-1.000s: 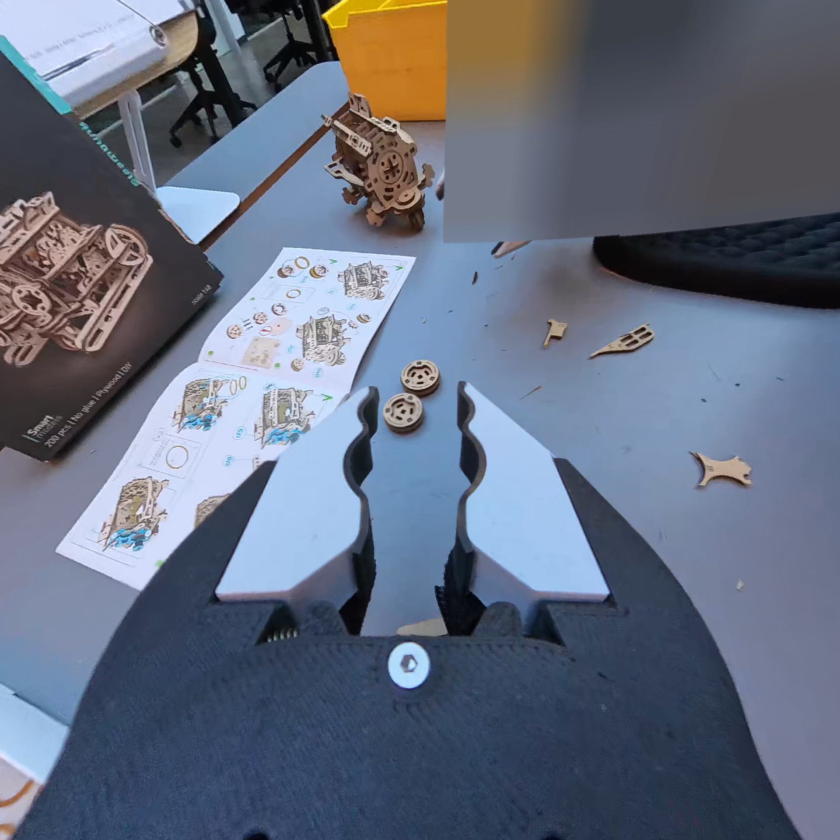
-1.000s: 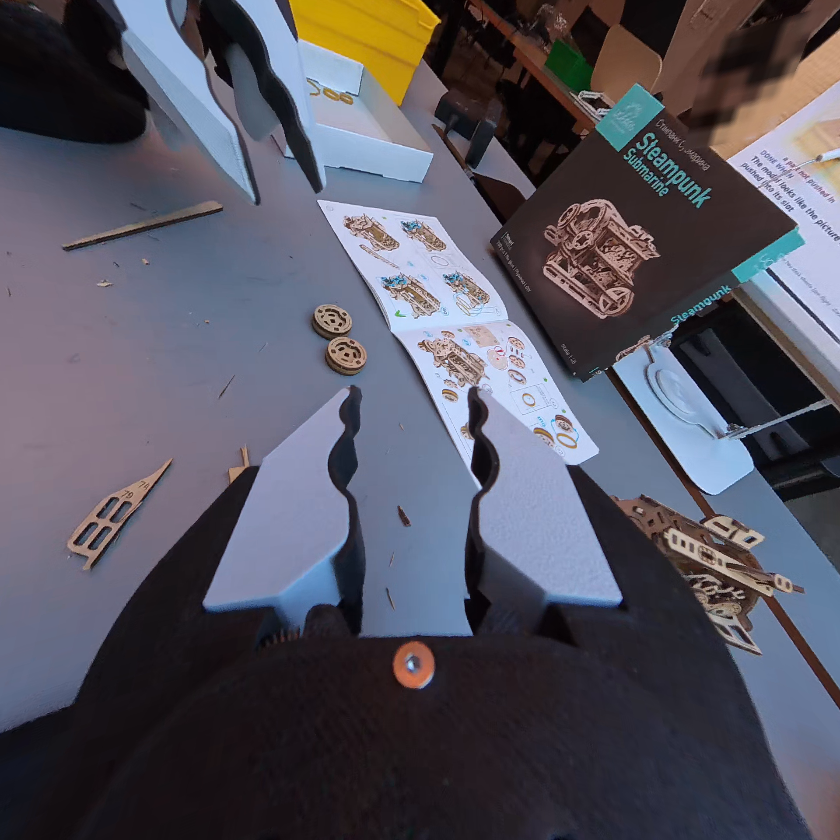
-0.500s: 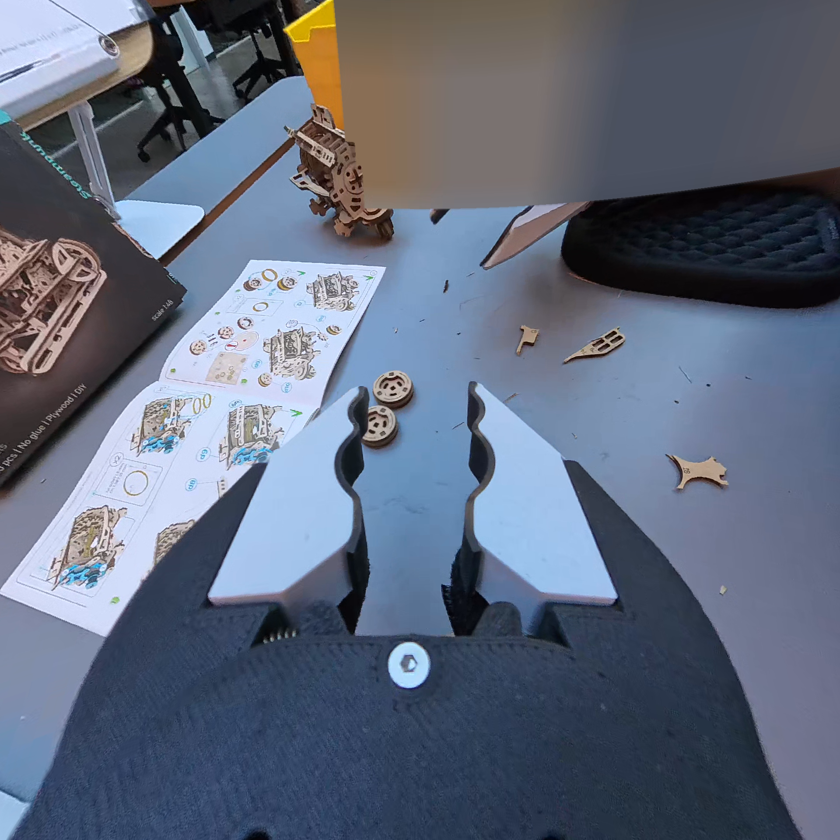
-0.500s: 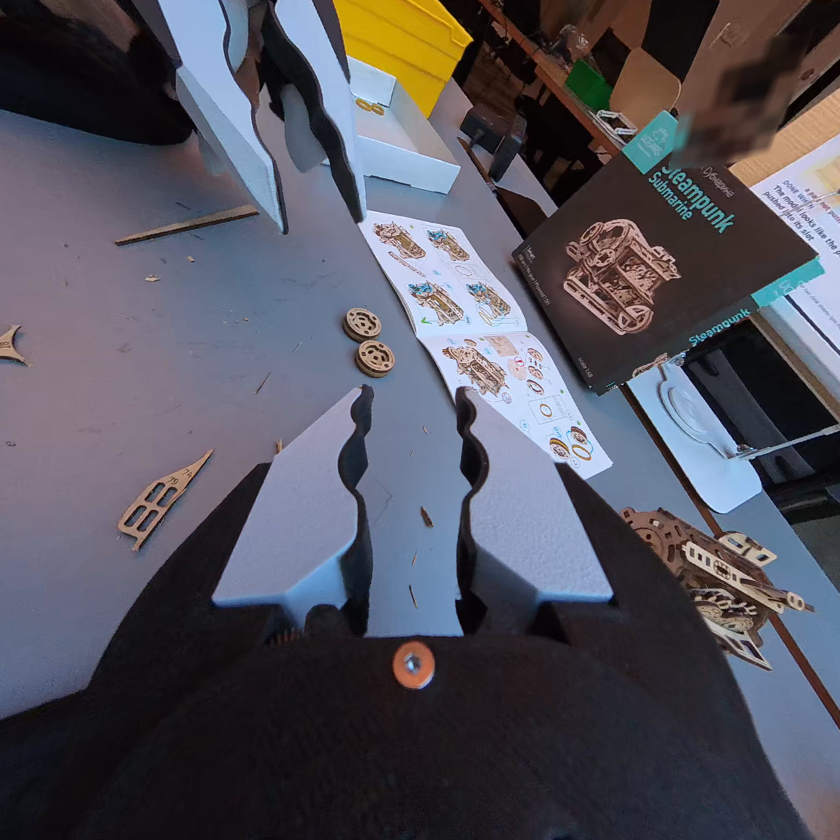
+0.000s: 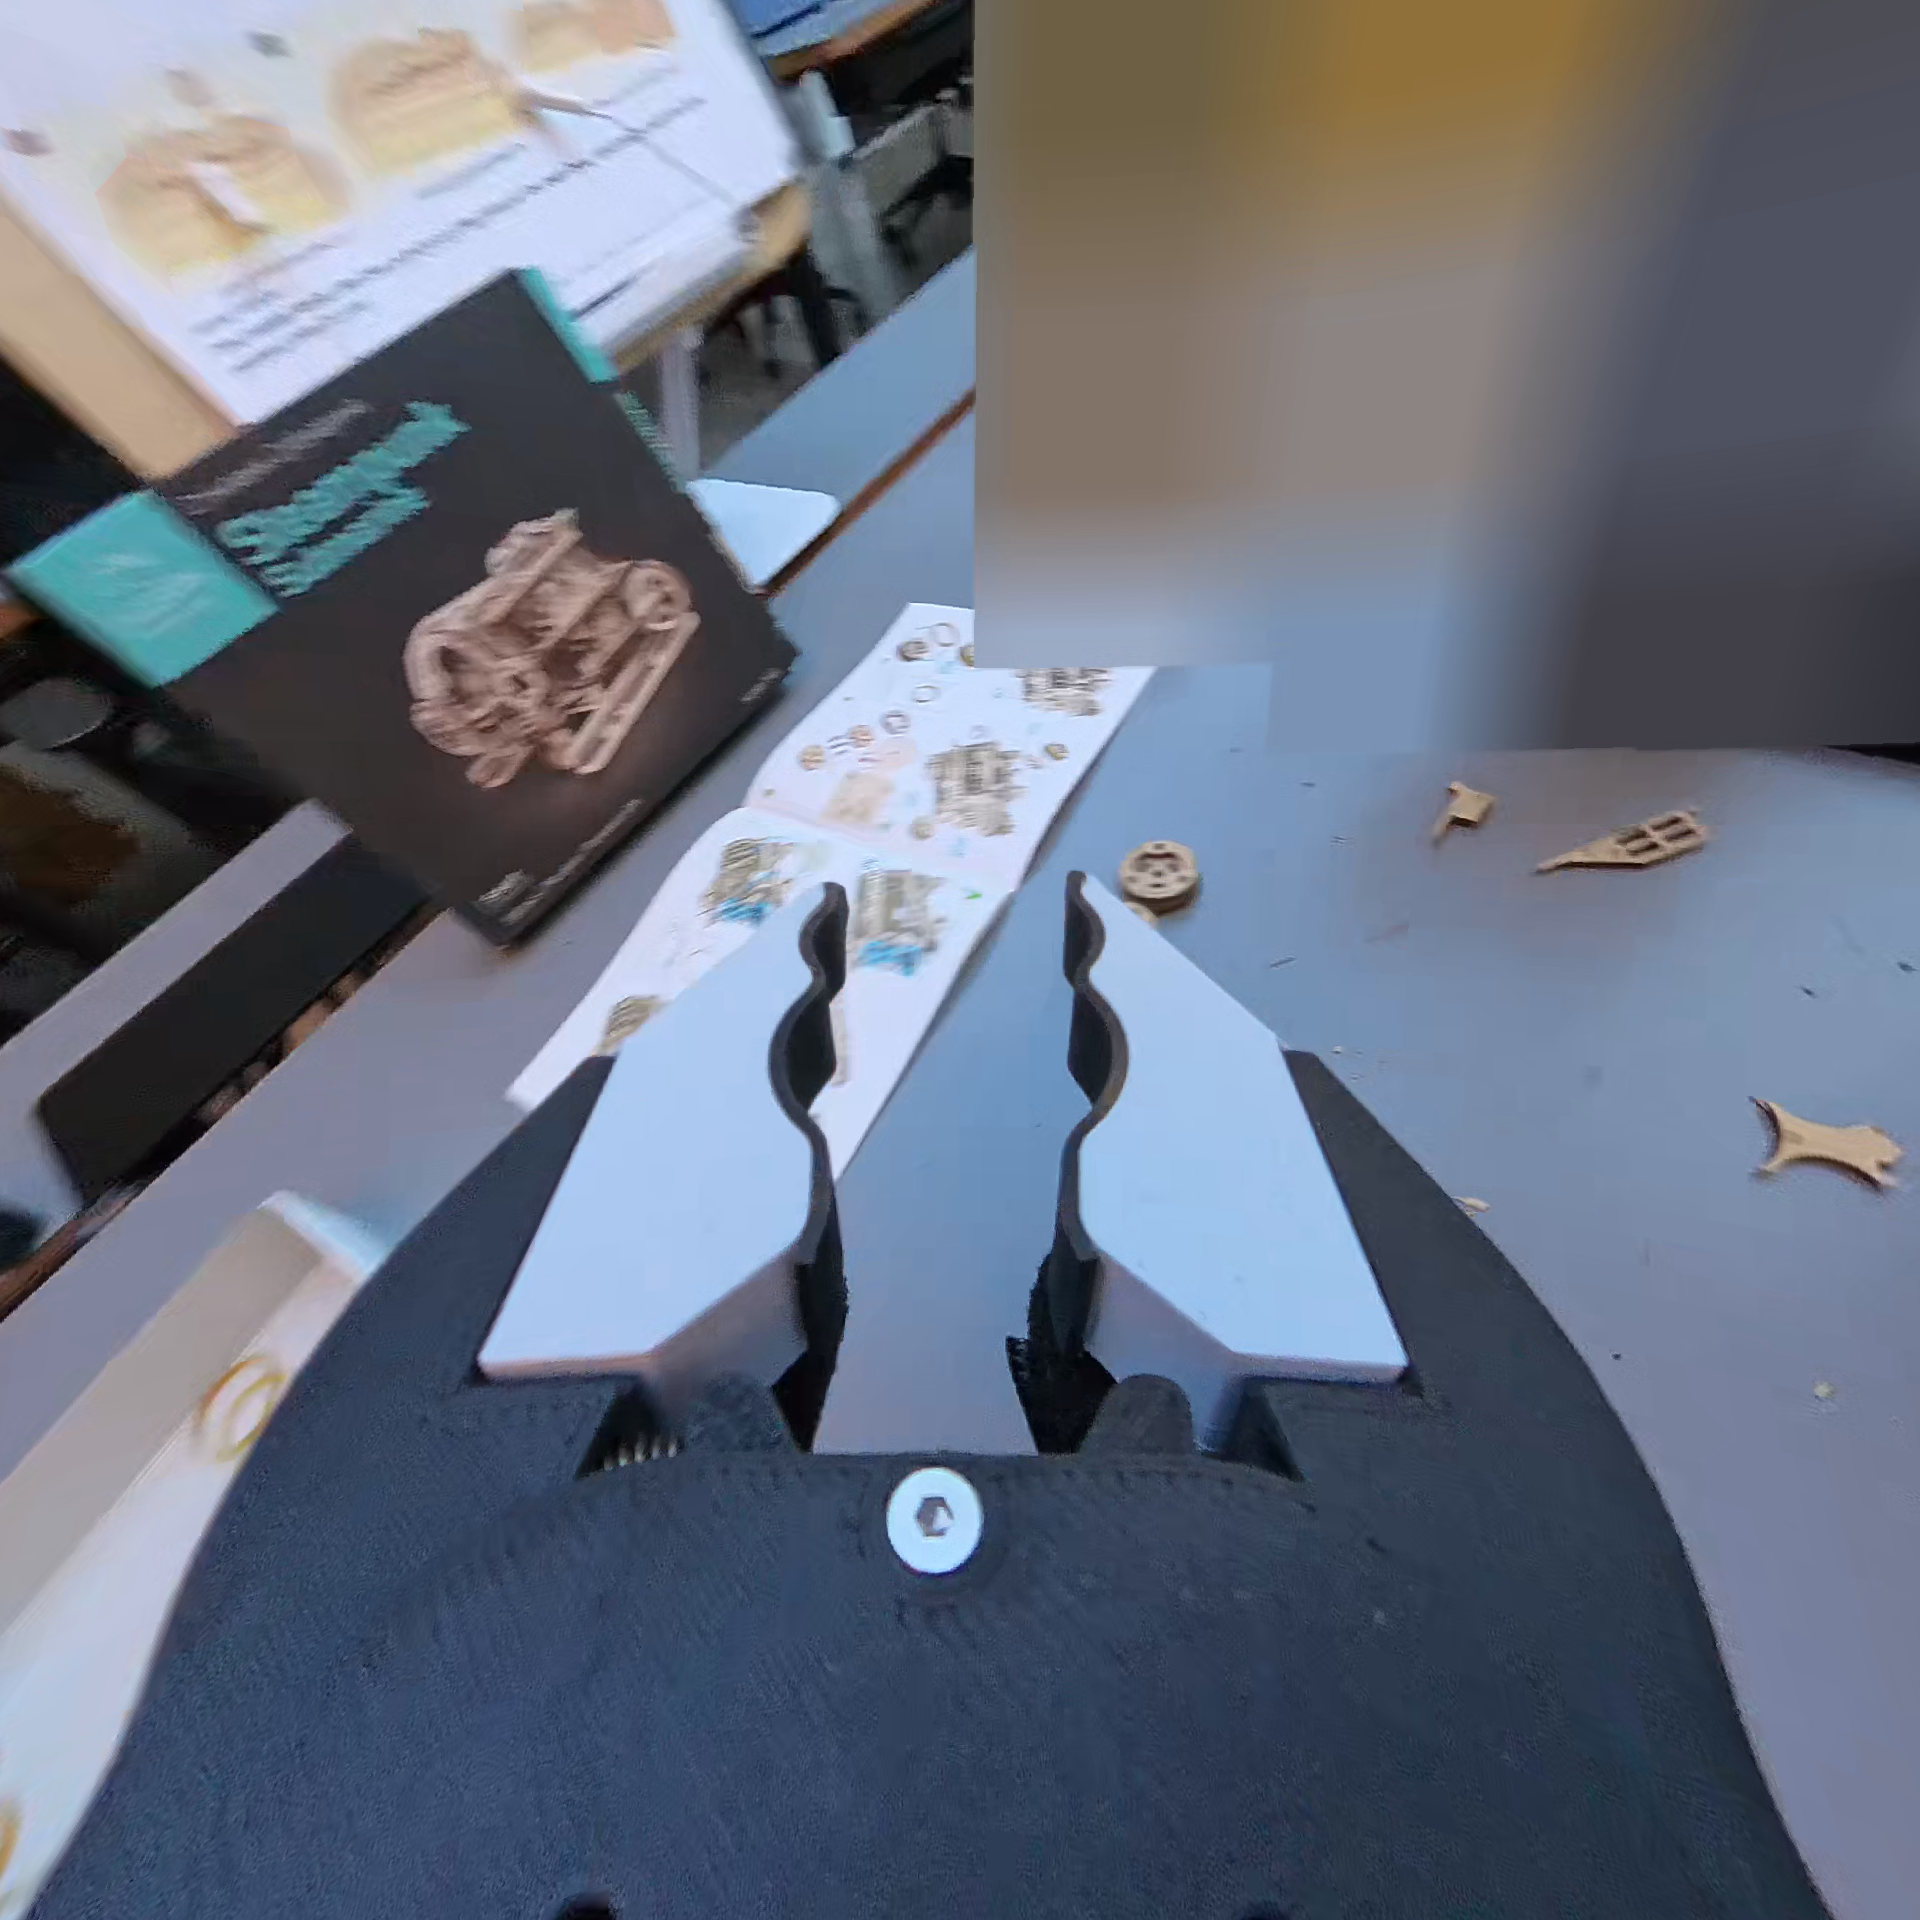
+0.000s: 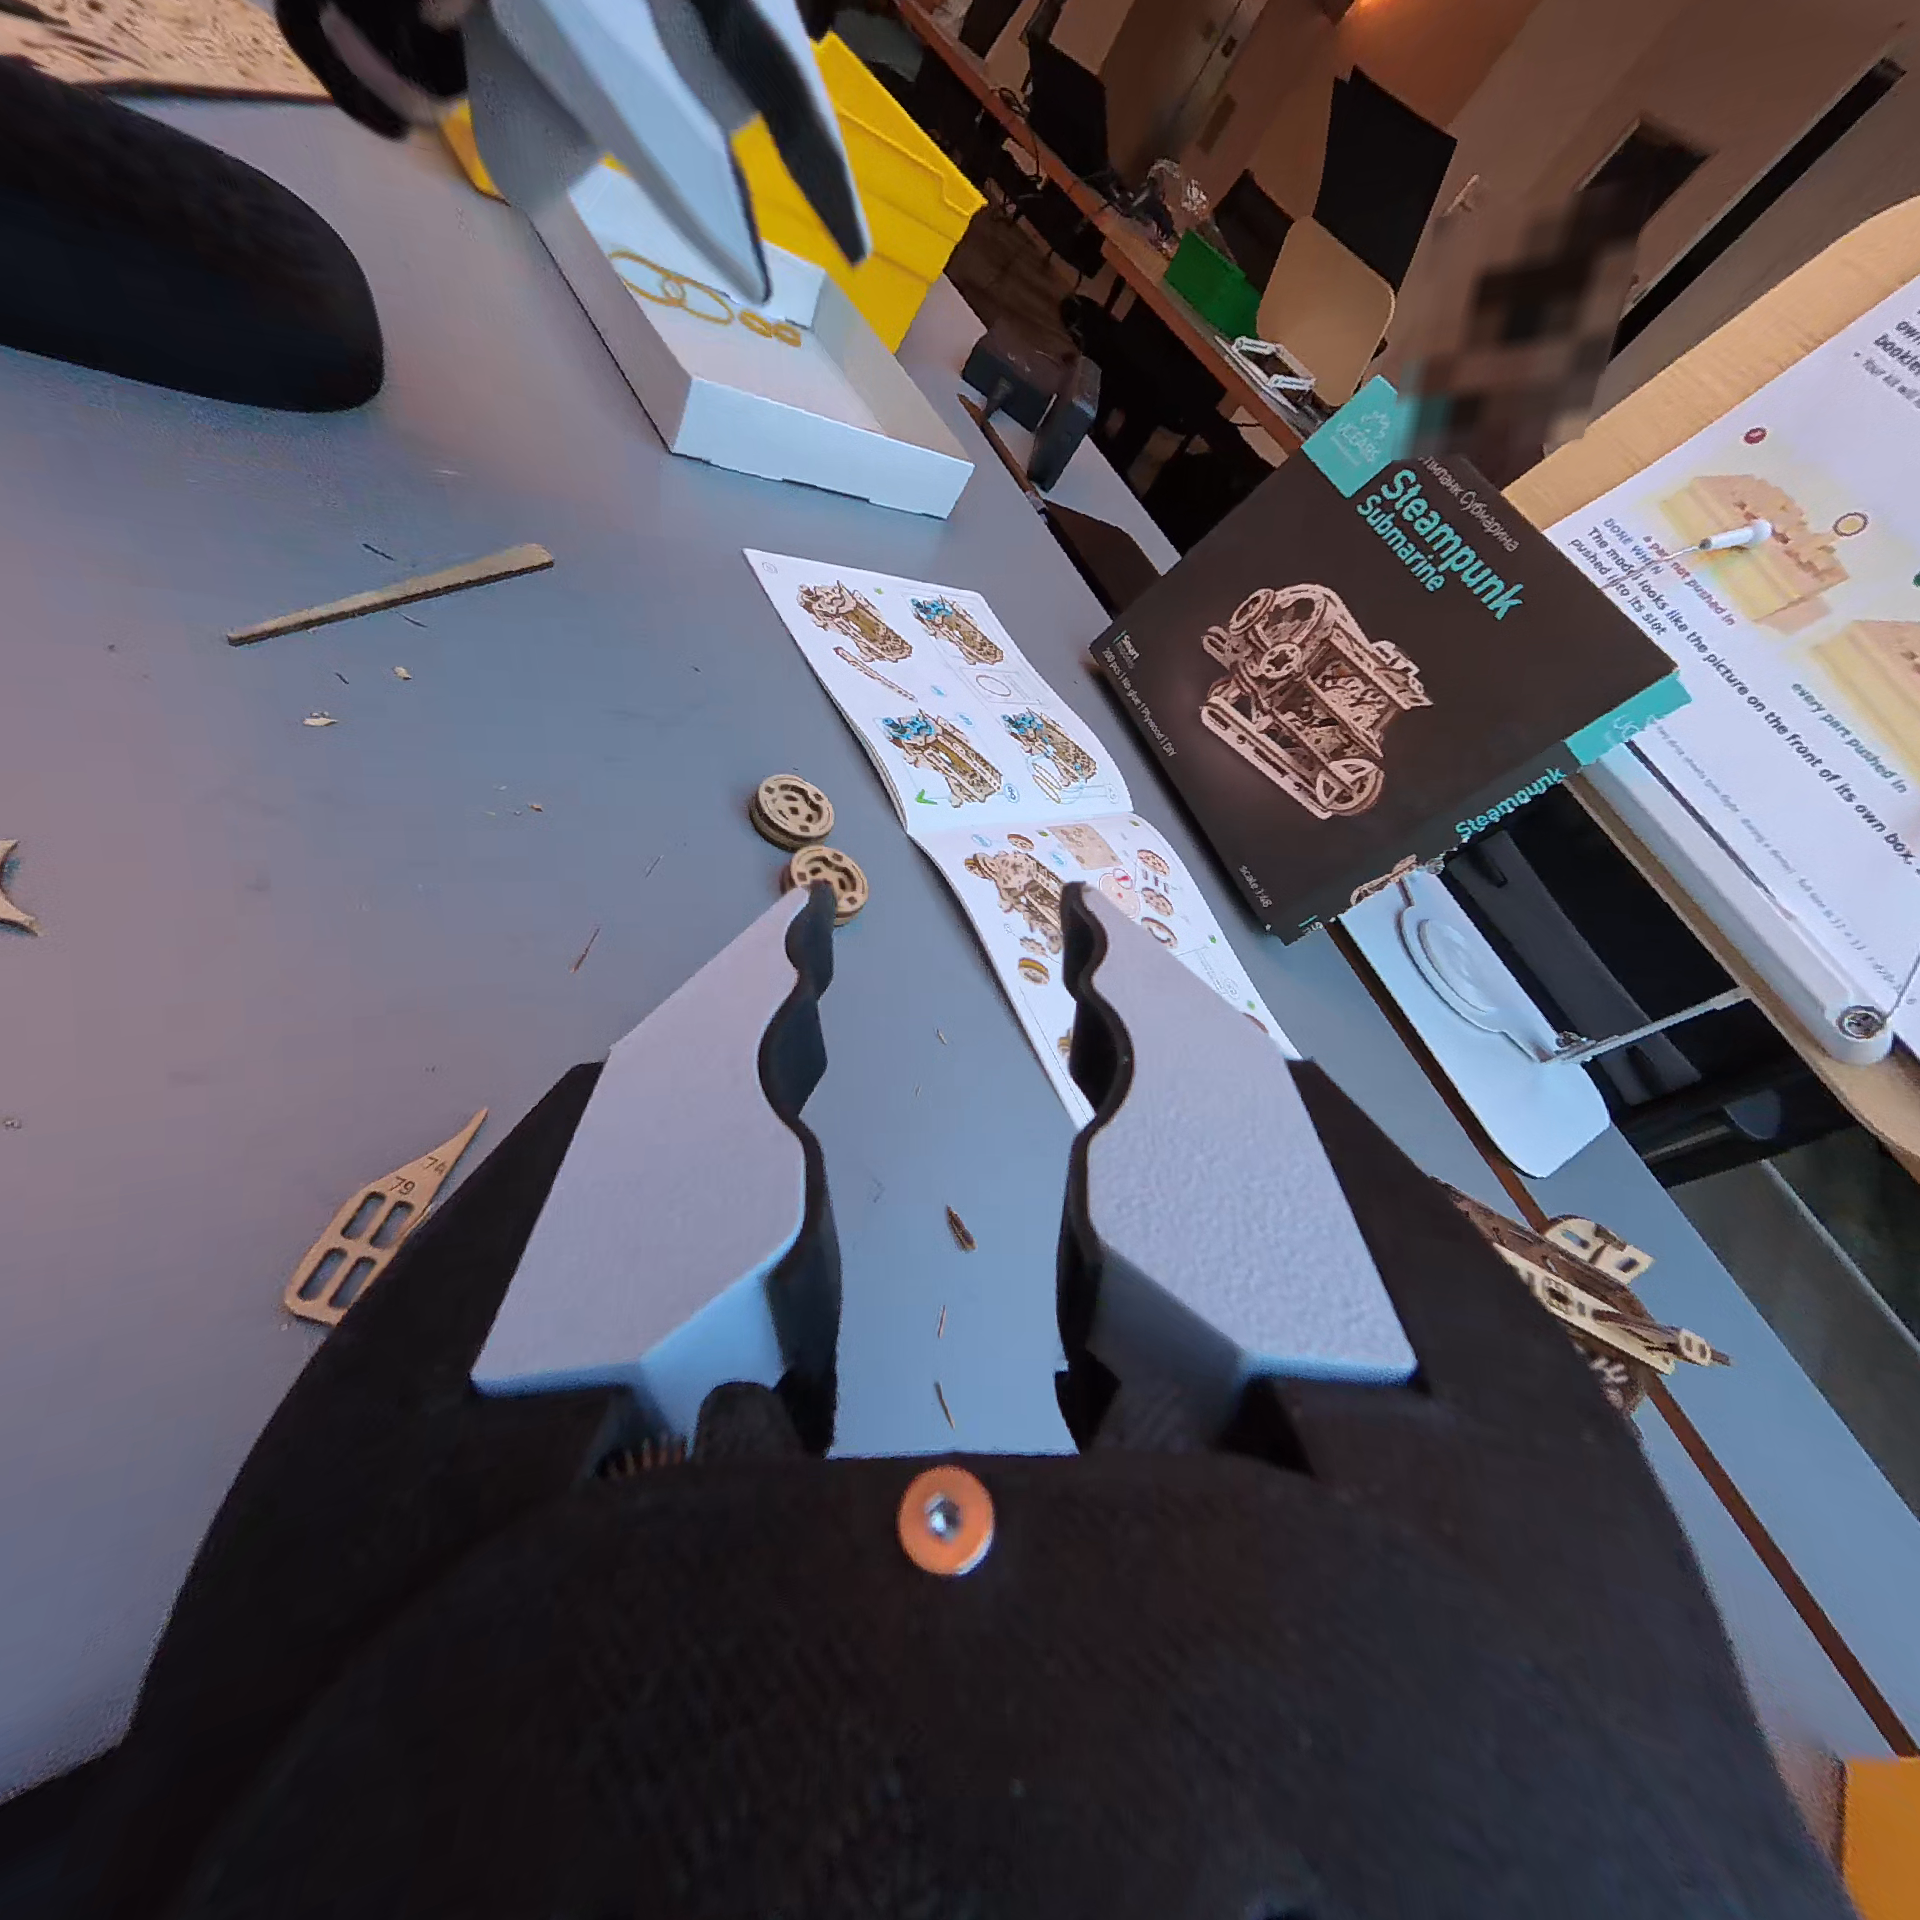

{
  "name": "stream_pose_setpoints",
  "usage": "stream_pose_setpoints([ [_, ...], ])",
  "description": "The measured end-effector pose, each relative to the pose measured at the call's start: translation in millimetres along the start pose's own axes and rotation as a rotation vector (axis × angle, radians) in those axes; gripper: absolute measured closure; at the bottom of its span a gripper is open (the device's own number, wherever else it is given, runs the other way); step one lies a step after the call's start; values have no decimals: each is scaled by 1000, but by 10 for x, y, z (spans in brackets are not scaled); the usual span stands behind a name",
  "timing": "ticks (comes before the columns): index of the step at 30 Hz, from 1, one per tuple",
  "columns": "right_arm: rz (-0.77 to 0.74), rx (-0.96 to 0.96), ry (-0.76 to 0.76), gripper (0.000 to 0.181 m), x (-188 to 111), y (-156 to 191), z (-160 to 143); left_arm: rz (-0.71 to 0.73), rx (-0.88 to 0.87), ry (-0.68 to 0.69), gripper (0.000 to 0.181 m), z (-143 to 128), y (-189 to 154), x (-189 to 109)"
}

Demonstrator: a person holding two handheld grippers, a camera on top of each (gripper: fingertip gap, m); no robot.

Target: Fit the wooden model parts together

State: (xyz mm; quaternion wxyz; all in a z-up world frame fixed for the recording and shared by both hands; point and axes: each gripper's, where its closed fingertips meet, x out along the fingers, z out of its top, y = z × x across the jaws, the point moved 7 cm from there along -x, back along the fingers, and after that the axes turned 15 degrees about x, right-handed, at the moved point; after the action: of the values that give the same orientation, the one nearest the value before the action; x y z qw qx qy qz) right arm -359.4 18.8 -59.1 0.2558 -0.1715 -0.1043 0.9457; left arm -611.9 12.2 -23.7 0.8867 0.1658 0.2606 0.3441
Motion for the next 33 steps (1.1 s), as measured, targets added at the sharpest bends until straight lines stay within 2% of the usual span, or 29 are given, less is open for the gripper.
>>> stream_pose_setpoints([
  [3, 19, -7, 13, 137, 32, 32, -58, 204, -143, 38, 139, -117, 314, -708],
  [7, 11, -4, 19, 137, 54, 10, -64, 425, -343, 314, 129, -748, 484, -1796],
  [10, 25, 45, 10, 138, 94, -15, -19, 510, -479, 354, 124, -1033, 392, -2317],
  [13, -4, 66, 6, 138, 97, -81, 0, 557, -508, 328, 126, -1136, 289, -2538],
  [18, -9, 140, -1, 138, 73, -125, 14, 576, -534, 338, 125, -1276, 183, -2733],
  [24, 63, 97, 60, 138, 245, 182, 147, 593, -563, 325, 124, -1406, -14, -2944],
  [29, 24, 56, 148, 138, 348, 370, 138, 570, -602, 258, 124, -1446, -121, -3045],
  [33, -22, 98, 214, 138, 354, 415, 70, 560, -592, 292, 123, -1515, -169, -3110],
])
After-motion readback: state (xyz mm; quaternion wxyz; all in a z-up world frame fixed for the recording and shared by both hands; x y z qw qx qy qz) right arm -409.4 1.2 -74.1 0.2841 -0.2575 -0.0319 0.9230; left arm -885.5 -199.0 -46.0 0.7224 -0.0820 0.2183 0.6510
